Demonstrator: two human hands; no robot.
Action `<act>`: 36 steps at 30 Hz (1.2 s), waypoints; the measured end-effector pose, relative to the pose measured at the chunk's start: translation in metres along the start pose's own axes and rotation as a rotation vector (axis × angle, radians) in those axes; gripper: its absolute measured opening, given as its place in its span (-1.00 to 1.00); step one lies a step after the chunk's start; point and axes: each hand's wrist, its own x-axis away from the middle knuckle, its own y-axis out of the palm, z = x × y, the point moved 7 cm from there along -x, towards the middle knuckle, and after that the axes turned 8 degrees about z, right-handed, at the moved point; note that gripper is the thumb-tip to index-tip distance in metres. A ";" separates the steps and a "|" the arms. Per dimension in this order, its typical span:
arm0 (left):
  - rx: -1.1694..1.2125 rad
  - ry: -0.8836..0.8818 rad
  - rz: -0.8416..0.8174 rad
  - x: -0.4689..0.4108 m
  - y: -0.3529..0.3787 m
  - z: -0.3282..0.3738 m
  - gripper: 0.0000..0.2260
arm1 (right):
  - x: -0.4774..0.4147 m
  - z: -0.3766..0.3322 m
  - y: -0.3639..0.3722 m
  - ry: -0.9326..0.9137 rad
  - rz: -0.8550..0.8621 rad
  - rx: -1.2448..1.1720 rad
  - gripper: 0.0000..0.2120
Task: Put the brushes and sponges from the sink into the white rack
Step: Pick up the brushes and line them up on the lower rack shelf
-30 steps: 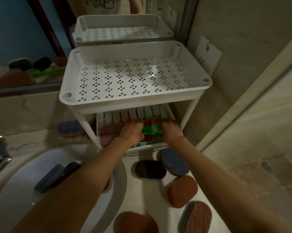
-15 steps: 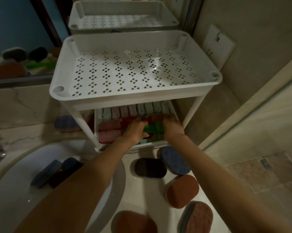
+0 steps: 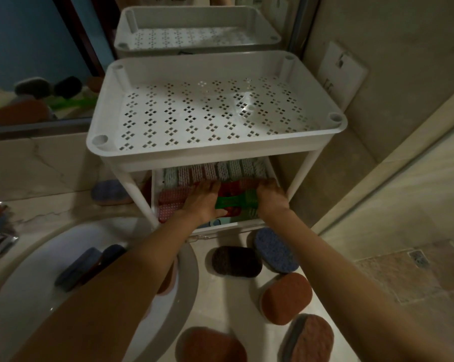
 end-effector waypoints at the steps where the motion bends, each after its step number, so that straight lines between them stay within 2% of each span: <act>1: -0.020 -0.010 -0.005 -0.001 -0.001 -0.001 -0.25 | 0.000 0.000 0.000 0.007 0.004 -0.002 -0.58; 9: -0.068 -0.011 0.002 -0.004 -0.006 -0.001 -0.33 | 0.004 -0.001 -0.001 -0.018 0.001 -0.005 -0.45; 13: -0.027 -0.003 0.061 0.000 -0.006 0.000 -0.34 | 0.009 -0.004 -0.007 -0.043 0.041 -0.003 -0.46; 16: 0.147 -0.065 0.145 0.010 -0.014 0.000 -0.50 | 0.019 -0.009 -0.013 -0.064 0.094 -0.032 -0.49; 18: 0.349 -0.145 0.242 0.023 -0.026 0.002 -0.62 | 0.030 -0.015 -0.019 -0.096 0.187 -0.103 -0.59; 21: 0.509 -0.275 0.353 0.055 -0.040 0.002 -0.71 | 0.054 -0.034 -0.030 -0.204 0.402 -0.304 -0.74; 23: 0.562 -0.333 0.404 0.086 -0.045 -0.002 -0.75 | 0.075 -0.050 -0.031 -0.283 0.467 -0.459 -0.79; 27: 0.689 -0.501 0.479 0.168 -0.038 -0.032 -0.80 | 0.125 -0.096 -0.003 -0.429 0.391 -0.539 -0.75; 30: 0.707 -0.681 0.487 0.229 -0.019 -0.070 -0.80 | 0.156 -0.134 0.025 -0.469 0.207 -0.611 -0.73; 34: 0.672 -0.838 0.517 0.297 -0.005 -0.117 -0.80 | 0.191 -0.194 0.060 -0.594 -0.075 -0.489 -0.71; 36: 0.668 -0.897 0.533 0.326 -0.002 -0.138 -0.80 | 0.210 -0.222 0.068 -0.645 -0.145 -0.391 -0.72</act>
